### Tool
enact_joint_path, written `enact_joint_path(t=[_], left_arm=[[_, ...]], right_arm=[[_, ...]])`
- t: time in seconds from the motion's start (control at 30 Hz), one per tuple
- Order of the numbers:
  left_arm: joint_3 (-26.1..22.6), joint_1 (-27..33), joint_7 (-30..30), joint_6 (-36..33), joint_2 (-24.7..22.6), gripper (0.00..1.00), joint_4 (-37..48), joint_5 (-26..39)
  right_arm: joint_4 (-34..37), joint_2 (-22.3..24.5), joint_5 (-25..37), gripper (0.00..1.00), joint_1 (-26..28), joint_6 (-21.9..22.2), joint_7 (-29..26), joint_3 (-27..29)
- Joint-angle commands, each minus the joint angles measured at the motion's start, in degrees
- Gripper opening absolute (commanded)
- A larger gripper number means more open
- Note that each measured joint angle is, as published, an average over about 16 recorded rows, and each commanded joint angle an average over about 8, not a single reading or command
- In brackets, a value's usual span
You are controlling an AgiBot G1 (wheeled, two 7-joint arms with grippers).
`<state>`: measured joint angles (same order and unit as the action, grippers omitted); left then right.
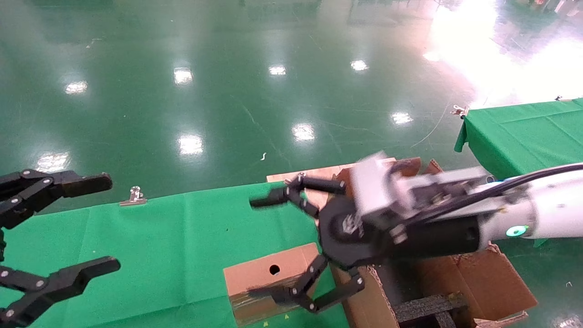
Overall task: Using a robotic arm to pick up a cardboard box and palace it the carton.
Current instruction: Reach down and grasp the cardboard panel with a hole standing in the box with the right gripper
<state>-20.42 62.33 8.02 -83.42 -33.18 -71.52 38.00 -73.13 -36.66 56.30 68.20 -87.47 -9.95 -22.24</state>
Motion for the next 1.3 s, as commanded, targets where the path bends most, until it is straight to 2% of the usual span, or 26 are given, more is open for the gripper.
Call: enact_joint_path(t=[0.03, 0.3, 0.5, 0.87, 1.2, 1.23, 1.3], left_arm=[[0.00, 0.00, 0.00, 0.00, 0.00, 0.00, 0.00, 0.00], [0.00, 0.00, 0.00, 0.00, 0.00, 0.00, 0.00, 0.00], [0.00, 0.00, 0.00, 0.00, 0.00, 0.00, 0.00, 0.00], [-0.01, 0.00, 0.00, 0.00, 0.00, 0.00, 0.00, 0.00], [-0.01, 0.00, -0.01, 0.00, 0.00, 0.00, 0.00, -0.01], [-0.01, 0.00, -0.01, 0.00, 0.00, 0.06, 0.00, -0.01], [-0.01, 0.00, -0.01, 0.00, 0.00, 0.31, 0.00, -0.01]], right_arm=[[-0.06, -0.35, 4.15, 1.00, 1.87, -0.53, 0.00, -1.76], [3.70, -5.07, 18.70, 1.00, 9.71, -1.96, 0.55, -9.27], [6.36, -8.48, 25.54, 1.00, 14.09, -2.37, 1.30, -14.30], [11.08, -14.30, 32.27, 1.00, 19.36, -2.23, 4.78, -21.39], [15.28, -18.35, 34.87, 1.00, 21.61, -1.95, 6.84, -25.47], [15.51, -18.58, 35.03, 1.00, 21.74, -1.95, 7.02, -25.79], [15.98, -18.97, 35.19, 0.97, 21.95, -1.94, 7.36, -26.35]])
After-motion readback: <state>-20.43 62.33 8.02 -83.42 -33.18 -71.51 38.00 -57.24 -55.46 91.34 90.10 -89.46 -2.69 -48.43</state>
